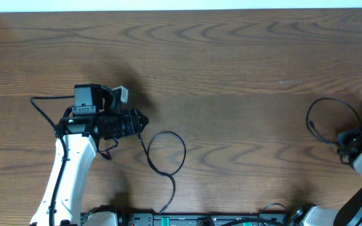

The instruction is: Untangle cables

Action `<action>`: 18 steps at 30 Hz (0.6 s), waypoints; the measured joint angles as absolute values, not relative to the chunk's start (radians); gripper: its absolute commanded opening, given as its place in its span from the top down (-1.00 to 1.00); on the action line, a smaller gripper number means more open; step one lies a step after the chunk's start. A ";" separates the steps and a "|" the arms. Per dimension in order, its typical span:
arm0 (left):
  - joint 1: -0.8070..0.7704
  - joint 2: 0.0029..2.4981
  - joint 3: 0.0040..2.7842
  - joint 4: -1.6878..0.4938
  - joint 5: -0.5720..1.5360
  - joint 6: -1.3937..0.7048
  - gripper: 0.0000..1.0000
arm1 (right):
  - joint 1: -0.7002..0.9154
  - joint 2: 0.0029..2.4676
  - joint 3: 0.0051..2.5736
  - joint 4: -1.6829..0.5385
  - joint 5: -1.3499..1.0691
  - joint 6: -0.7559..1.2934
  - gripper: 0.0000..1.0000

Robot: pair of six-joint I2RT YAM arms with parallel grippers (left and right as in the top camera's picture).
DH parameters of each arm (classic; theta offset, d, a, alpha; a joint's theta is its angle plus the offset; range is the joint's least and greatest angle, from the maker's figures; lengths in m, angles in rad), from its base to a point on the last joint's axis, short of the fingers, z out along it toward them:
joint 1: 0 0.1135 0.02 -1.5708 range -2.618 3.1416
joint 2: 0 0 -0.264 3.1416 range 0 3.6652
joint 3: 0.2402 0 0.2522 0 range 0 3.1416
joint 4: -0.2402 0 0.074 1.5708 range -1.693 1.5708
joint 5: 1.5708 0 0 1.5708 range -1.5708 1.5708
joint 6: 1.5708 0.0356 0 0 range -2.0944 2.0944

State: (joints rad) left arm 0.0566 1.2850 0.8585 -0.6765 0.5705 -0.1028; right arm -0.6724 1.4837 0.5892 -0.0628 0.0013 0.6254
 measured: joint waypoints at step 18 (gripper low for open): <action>0.057 1.285 0.859 -0.673 0.570 -0.103 -0.08 | -0.931 1.382 1.071 -0.118 -0.001 0.628 -0.99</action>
